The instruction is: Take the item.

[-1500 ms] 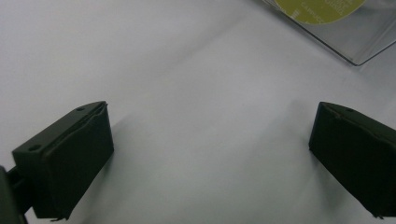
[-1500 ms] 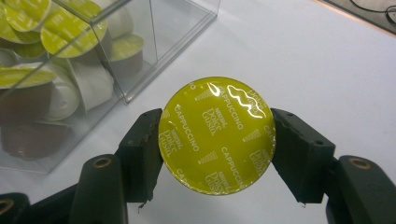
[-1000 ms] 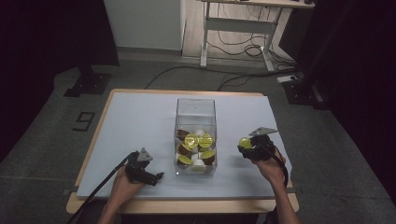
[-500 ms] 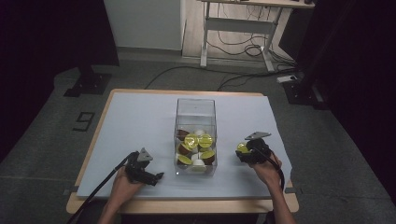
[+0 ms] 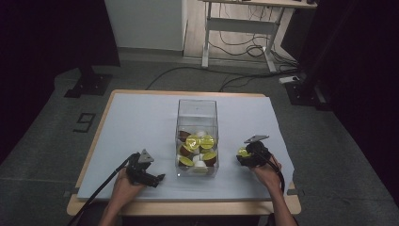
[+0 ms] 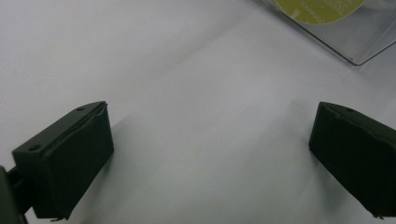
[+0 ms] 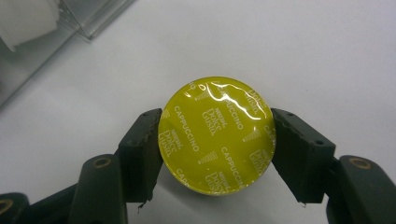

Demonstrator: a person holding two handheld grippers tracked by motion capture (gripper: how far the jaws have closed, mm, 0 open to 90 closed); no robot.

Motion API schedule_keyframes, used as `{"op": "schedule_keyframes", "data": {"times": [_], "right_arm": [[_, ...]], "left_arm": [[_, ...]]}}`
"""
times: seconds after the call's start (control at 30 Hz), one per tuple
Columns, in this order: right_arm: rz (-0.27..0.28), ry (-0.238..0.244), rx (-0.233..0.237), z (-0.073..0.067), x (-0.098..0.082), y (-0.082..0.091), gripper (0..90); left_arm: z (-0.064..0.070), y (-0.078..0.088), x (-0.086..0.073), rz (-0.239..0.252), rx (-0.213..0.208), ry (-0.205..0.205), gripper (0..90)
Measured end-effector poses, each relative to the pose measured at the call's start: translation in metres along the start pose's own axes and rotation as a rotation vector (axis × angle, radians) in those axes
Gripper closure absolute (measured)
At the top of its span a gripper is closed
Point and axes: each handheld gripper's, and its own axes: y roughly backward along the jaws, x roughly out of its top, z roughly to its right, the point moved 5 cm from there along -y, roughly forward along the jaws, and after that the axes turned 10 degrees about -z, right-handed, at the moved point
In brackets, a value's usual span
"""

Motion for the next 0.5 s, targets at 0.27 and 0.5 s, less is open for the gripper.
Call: {"op": "schedule_keyframes", "data": {"times": [0.27,0.5], "right_arm": [[0.0,0.0,-0.005,0.0,-0.0001,-0.0019,37.2],[0.003,-0.009,-0.01,0.0006,0.0007,-0.0026,29.8]], "left_arm": [[0.0,0.0,0.0,0.0,0.0,0.0,0.0],[0.0,0.0,0.0,0.0,0.0,0.0,0.0]]}}
